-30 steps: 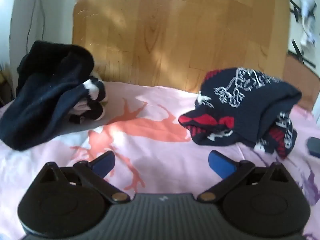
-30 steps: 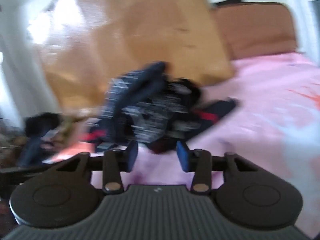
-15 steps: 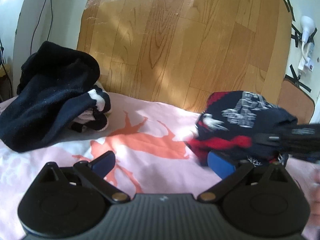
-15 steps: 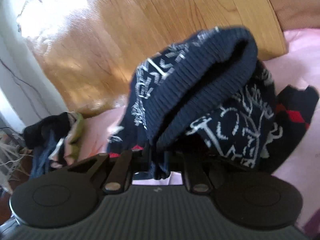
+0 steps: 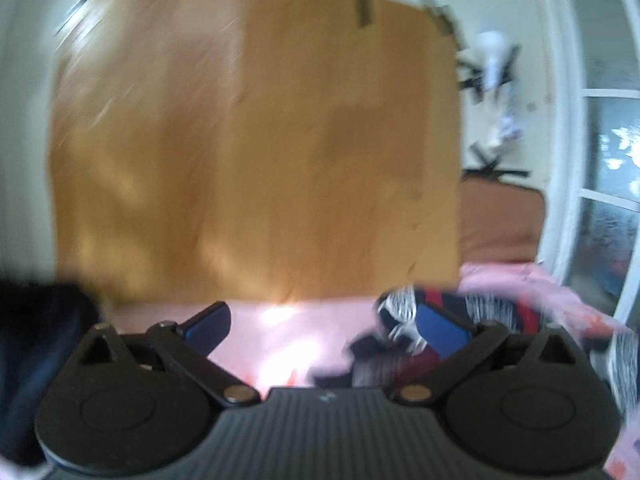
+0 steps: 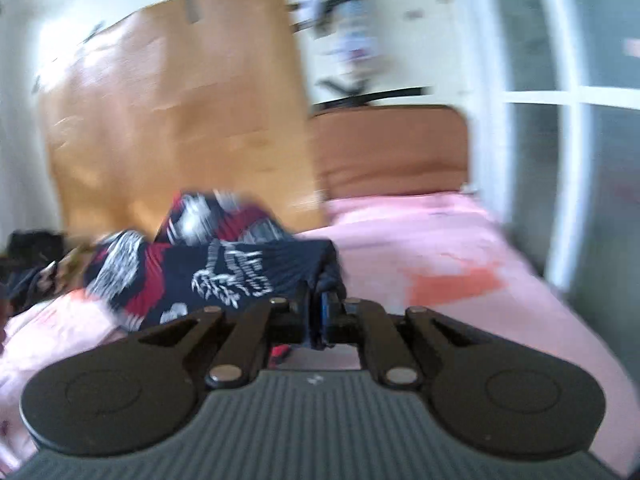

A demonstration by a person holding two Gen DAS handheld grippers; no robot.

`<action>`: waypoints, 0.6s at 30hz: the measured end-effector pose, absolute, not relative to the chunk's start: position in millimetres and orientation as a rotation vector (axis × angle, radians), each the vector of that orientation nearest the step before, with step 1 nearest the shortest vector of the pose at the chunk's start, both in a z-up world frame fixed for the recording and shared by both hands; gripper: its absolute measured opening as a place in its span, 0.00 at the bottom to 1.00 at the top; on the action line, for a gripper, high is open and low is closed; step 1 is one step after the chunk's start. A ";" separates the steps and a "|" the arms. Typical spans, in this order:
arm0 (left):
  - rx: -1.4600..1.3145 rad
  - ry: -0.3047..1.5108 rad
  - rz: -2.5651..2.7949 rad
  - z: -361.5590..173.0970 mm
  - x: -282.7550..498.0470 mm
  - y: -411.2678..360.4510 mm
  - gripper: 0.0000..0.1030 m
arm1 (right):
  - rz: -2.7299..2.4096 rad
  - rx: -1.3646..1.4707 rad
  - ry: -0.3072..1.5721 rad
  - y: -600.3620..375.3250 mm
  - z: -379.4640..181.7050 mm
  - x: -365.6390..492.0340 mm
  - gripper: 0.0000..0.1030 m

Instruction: Fold small clothes

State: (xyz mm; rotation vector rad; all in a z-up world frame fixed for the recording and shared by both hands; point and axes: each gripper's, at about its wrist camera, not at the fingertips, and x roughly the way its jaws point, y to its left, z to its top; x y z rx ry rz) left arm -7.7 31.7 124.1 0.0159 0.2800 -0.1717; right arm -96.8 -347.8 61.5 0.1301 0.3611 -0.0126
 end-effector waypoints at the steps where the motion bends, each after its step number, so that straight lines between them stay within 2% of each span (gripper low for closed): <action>1: 0.061 0.265 -0.190 137.9 1.2 16.1 1.00 | -0.020 0.156 0.360 -355.8 56.1 -99.0 0.08; 6: 0.196 0.310 -0.281 157.9 42.1 -59.9 1.00 | 0.015 0.403 0.418 -374.3 15.2 -90.5 0.13; 7: 0.212 0.342 -0.304 153.6 51.2 -73.8 1.00 | 0.025 0.464 0.436 -378.8 5.9 -86.7 0.18; 9: 0.252 0.420 -0.349 136.0 65.3 -103.3 1.00 | 0.029 0.540 0.454 -382.3 -6.4 -89.3 0.43; 10: 0.278 0.469 -0.358 123.8 71.9 -118.7 1.00 | 0.027 0.577 0.454 -384.4 -14.6 -91.3 0.60; 11: 0.301 0.528 -0.360 110.0 79.0 -131.5 1.00 | 0.033 0.596 0.454 -385.8 -18.6 -91.3 0.64; 12: 0.317 0.586 -0.359 96.8 86.1 -144.8 0.99 | 0.043 0.605 0.462 -385.1 -23.5 -89.9 0.64; 14: 0.339 0.705 -0.357 70.0 94.1 -160.8 0.80 | 0.044 0.607 0.461 -386.8 -25.3 -88.0 0.65; 15: 0.348 0.762 -0.357 57.9 99.8 -167.7 0.50 | 0.044 0.606 0.463 -387.2 -28.1 -84.5 0.65; 16: 0.341 0.812 -0.365 46.8 103.4 -172.5 0.33 | 0.044 0.597 0.459 -385.8 -29.7 -82.3 0.65; 18: 0.308 0.818 -0.350 34.6 99.7 -174.6 0.23 | 0.041 0.576 0.454 -383.3 -31.1 -78.7 0.61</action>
